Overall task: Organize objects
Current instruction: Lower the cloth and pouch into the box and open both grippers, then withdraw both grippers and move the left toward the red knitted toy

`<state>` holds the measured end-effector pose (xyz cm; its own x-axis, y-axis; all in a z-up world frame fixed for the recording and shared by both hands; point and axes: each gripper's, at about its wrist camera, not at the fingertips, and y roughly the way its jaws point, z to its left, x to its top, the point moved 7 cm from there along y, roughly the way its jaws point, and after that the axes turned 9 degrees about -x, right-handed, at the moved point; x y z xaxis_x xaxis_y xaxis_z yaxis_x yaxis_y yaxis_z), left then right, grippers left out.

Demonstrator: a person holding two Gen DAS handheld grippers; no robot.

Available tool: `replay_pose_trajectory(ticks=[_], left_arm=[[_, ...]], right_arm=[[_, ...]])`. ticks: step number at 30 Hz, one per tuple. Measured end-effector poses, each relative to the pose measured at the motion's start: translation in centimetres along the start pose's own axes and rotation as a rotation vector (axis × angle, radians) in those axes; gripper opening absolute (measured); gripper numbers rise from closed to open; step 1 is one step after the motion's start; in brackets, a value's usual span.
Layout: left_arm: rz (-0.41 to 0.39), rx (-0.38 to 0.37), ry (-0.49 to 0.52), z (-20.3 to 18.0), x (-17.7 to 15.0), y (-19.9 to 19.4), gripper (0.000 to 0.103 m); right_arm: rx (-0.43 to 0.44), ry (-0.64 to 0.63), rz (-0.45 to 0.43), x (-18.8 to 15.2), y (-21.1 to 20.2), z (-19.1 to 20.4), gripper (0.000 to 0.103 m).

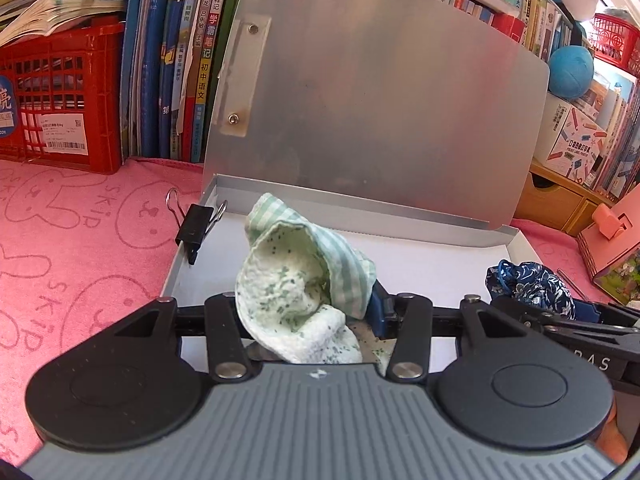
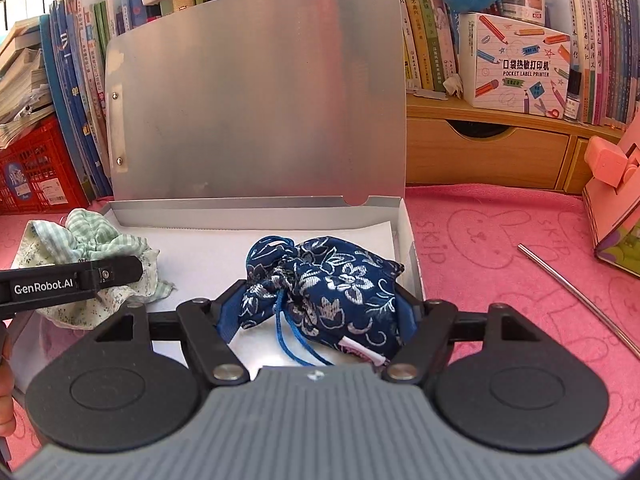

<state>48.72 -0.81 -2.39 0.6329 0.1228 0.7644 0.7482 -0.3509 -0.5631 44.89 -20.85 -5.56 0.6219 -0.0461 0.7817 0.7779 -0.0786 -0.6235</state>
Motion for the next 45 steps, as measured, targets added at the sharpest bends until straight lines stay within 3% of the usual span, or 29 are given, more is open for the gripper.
replay_pose_trajectory(ticks=[2, 3, 5, 10, 17, 26, 36, 45], left_arm=[[-0.002, 0.005, 0.004, 0.0, -0.1, -0.3, 0.06], [-0.004, 0.009, 0.007, 0.0, -0.1, -0.4, 0.064], [-0.011, 0.003, 0.016, -0.2, -0.1, -0.8, 0.079], [-0.054, -0.021, -0.001, -0.8, 0.3, -2.7, 0.091], [-0.081, -0.026, 0.019, -1.9, 0.7, -6.2, 0.093], [-0.13, -0.065, 0.117, -4.6, -0.9, -13.5, 0.093], [-0.161, -0.162, 0.228, -9.2, -6.4, -21.2, 0.094], [-0.176, -0.201, 0.24, -10.6, -12.2, -25.2, 0.095]], right_arm=[[0.002, 0.0, 0.0, 0.0, 0.0, 0.0, 0.08], [0.001, -0.003, -0.004, 0.0, -0.1, 0.1, 0.087], [0.0, -0.009, -0.006, 0.1, -0.3, 0.1, 0.089], [0.008, 0.001, -0.02, 0.3, -1.8, -0.3, 0.091], [0.014, 0.021, -0.072, 0.6, -5.8, -1.4, 0.092], [0.044, -0.006, -0.146, -0.9, -12.5, -2.4, 0.093], [0.083, 0.0, -0.202, -4.3, -19.3, -3.8, 0.094], [0.063, -0.039, -0.265, -8.3, -23.8, -4.7, 0.095]])
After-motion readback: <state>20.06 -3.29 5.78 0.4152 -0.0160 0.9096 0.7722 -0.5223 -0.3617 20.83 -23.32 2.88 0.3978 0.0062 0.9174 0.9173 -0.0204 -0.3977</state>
